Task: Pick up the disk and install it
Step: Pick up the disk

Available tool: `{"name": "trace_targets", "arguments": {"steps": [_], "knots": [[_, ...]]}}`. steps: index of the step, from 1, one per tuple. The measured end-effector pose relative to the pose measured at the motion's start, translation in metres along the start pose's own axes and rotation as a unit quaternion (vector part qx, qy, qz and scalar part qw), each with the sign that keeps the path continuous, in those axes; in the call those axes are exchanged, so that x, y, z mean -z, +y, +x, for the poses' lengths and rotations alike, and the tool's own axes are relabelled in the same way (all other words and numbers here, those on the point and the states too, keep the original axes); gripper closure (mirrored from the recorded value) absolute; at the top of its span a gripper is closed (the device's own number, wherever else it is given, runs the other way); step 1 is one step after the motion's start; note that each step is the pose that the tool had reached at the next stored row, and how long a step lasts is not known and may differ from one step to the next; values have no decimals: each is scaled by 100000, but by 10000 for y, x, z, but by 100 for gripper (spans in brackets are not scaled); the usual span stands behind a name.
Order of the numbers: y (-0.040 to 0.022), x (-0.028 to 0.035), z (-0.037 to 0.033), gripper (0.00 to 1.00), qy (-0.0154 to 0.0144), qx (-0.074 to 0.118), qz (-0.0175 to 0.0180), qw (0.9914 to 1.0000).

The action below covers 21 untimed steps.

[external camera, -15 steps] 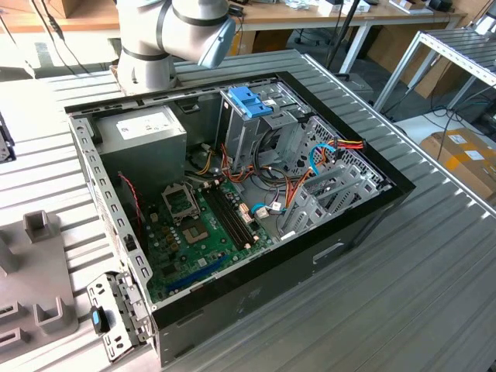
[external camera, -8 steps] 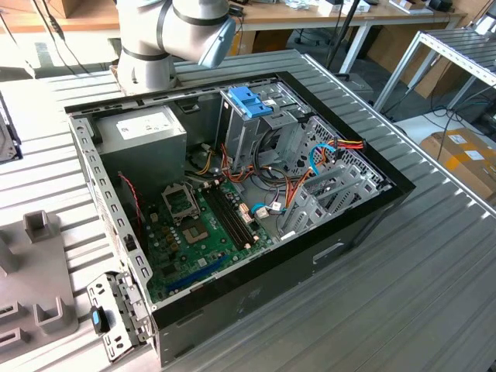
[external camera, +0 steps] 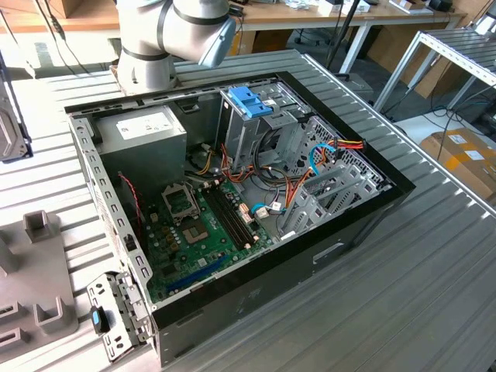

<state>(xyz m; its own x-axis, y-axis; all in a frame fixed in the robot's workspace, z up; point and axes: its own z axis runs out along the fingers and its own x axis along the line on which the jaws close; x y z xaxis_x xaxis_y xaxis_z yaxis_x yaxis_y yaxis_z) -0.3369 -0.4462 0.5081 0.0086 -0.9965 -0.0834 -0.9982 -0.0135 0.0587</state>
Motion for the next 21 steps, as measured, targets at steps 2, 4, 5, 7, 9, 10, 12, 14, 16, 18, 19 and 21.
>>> {"name": "trace_targets", "arguments": {"steps": [2,4,5,7,9,10,12,14,16,18,19,21], "knots": [[-23,1,1,63,1,1,1,100000],[-41,3,1,63,1,-1,-1,100000],[-50,3,2,63,3,2,-2,100000],[-71,4,2,63,-2,-1,0,100000],[-102,6,3,63,0,3,0,100000],[-111,7,4,63,1,2,-1,100000],[-138,9,4,63,1,-1,-1,100000],[-158,10,5,63,0,-1,-1,100000],[-178,11,6,63,0,2,0,100000],[-196,12,7,63,0,2,-1,100000],[-205,13,7,63,2,2,-2,100000],[-223,14,8,63,2,2,-2,100000]]}}
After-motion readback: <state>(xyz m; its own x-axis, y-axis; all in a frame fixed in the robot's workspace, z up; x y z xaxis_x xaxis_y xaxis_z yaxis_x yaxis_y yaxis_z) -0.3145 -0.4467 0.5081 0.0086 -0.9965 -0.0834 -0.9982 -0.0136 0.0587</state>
